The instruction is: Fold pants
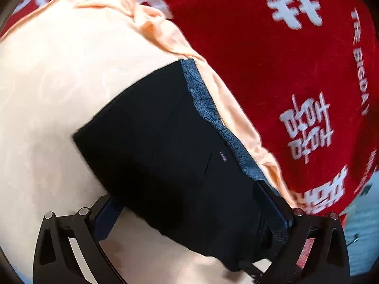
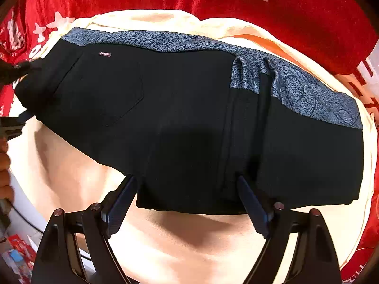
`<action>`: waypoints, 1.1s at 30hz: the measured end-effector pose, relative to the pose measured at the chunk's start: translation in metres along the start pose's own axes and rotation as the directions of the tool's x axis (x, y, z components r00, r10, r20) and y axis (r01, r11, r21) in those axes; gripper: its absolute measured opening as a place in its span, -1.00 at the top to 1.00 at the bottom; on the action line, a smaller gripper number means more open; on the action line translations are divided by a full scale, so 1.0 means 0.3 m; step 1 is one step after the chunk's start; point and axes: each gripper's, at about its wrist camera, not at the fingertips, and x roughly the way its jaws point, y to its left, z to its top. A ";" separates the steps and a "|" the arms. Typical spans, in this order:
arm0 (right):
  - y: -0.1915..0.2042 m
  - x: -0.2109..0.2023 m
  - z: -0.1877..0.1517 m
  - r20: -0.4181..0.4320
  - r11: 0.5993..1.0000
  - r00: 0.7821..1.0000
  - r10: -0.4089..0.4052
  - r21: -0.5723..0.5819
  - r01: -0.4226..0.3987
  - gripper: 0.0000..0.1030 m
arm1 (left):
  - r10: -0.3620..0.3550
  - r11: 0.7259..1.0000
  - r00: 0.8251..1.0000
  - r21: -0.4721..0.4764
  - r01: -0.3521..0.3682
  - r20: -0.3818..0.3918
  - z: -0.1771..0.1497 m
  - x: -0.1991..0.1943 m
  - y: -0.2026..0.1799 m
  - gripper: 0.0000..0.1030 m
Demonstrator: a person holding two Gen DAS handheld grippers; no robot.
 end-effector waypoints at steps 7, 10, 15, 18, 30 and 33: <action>0.022 -0.021 -0.004 -0.011 1.000 1.000 0.019 -0.008 -0.019 -0.72 | 0.170 0.985 0.985 -0.014 -0.170 -0.004 -0.001 0.062 -0.022 -0.80; 0.006 -0.065 0.042 -0.004 0.999 0.999 0.035 0.003 -0.035 -0.72 | 0.285 0.957 0.958 0.046 -0.285 0.012 -0.005 0.056 -0.053 0.12; -0.019 -0.199 0.145 0.056 0.996 0.995 0.083 0.016 -0.084 -0.72 | 0.397 0.859 0.910 0.300 -0.415 0.123 -0.057 0.039 -0.187 0.30; -0.045 -0.245 0.290 0.059 0.980 0.979 0.194 0.038 -0.197 -0.72 | 0.429 0.738 0.872 0.465 -0.489 0.236 -0.133 0.038 -0.280 0.30; 0.411 -0.101 0.697 -0.318 0.836 0.822 0.472 -0.134 -0.532 -0.83 | 0.439 0.497 0.812 0.648 -0.577 0.386 -0.277 0.079 -0.351 0.30; 0.581 -0.025 0.717 -0.425 0.818 0.801 0.422 -0.203 -0.539 -0.83 | 0.436 0.474 0.805 0.658 -0.586 0.402 -0.287 0.089 -0.355 0.30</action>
